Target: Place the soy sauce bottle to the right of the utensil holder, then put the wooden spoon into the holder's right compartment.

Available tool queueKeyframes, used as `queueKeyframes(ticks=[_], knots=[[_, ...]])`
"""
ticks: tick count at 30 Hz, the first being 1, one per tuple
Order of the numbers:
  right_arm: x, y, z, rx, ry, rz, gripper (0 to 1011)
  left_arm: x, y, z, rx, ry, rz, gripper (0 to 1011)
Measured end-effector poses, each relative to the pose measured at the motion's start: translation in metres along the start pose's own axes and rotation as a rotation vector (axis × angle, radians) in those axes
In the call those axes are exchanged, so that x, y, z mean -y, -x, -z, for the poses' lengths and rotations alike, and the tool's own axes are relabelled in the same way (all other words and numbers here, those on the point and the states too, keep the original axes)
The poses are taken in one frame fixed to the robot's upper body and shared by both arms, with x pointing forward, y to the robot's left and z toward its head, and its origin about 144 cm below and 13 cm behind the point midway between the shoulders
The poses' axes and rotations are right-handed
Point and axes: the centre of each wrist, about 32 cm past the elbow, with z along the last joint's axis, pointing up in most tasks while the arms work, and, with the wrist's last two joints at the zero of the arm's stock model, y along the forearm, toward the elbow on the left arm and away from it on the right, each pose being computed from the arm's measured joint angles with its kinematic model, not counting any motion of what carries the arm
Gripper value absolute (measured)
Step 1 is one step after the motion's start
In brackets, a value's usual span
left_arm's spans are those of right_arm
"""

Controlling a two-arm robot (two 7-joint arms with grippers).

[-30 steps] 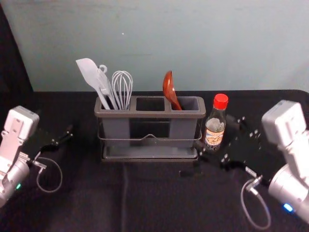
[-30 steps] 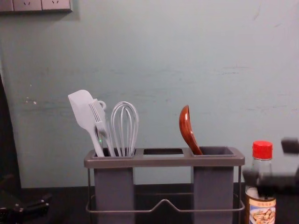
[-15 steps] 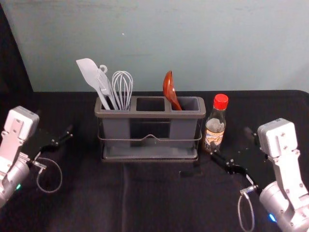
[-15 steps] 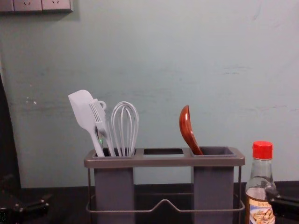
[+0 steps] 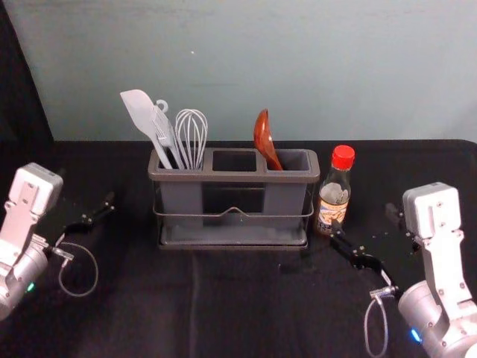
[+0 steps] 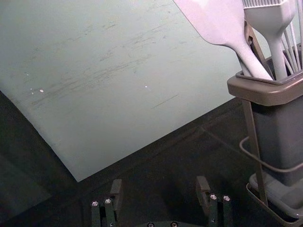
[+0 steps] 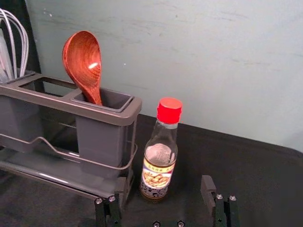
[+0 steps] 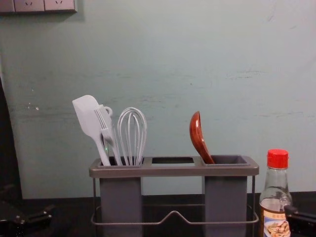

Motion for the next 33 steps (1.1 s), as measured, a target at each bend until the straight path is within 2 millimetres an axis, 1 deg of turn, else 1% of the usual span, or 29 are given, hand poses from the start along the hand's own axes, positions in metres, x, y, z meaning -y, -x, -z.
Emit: queueKeyframes(ticks=[8,33], knots=[[-0.0009,-0.0032,-0.0006,-0.025,0.008,-0.026,1002,0.0,0.0,0.0,0.0,0.0,0.0,1011],[-0.001,-0.0022,-0.0008,-0.023,0.007,-0.023,1003,0.0,0.0,0.0,0.0,0.0,0.0,1011]])
